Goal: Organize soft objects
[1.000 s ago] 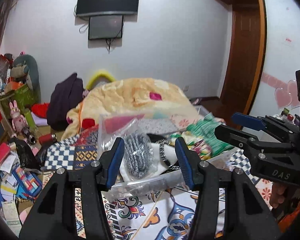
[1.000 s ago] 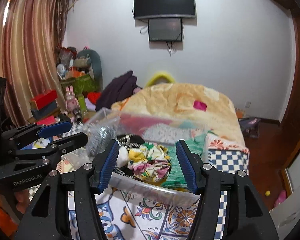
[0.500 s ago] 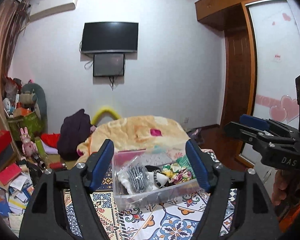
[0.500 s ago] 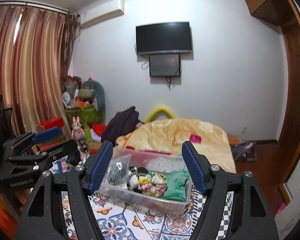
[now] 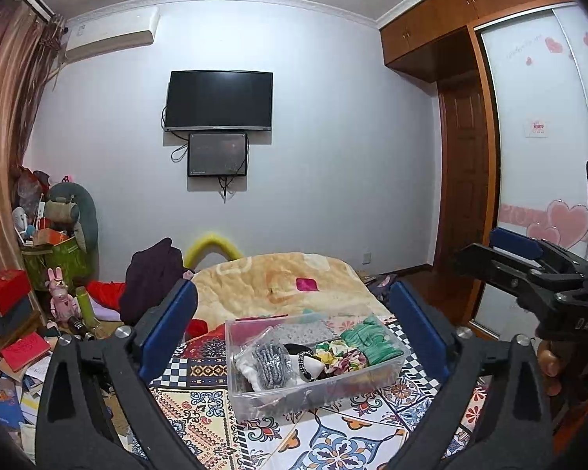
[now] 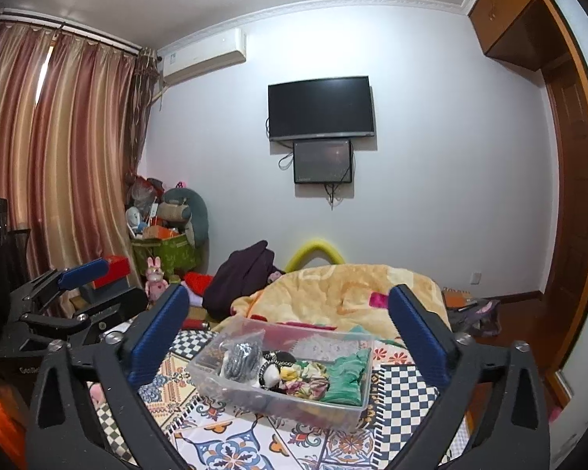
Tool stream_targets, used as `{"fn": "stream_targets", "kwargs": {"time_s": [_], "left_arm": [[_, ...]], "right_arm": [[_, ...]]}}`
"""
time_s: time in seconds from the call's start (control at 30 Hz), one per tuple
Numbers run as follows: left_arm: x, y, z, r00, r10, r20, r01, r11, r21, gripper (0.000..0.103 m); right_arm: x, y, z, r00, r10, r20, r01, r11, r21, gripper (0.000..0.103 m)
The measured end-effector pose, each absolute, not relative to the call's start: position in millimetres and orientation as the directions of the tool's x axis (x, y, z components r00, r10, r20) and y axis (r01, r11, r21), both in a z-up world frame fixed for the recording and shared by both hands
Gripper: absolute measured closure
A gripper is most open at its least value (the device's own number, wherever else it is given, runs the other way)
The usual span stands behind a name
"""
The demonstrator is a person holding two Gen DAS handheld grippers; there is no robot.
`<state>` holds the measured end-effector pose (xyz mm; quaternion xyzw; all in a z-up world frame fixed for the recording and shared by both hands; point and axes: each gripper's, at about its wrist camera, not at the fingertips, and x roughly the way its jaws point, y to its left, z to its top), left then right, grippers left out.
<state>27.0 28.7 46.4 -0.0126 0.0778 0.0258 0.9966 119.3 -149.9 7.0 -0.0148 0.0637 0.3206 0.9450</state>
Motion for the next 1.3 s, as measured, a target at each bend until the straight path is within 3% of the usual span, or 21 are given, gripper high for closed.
{"fn": "stream_targets", "kwargs": {"time_s": [1.3], "left_arm": [[26.0,27.4,41.1,0.983,0.039,-0.181,-0.045,0.998,-0.032,0.000]], "right_arm": [[112.4,-159.4,7.1,0.783,0.609,-0.126,-0.612,0.790,0.020,0.000]]}}
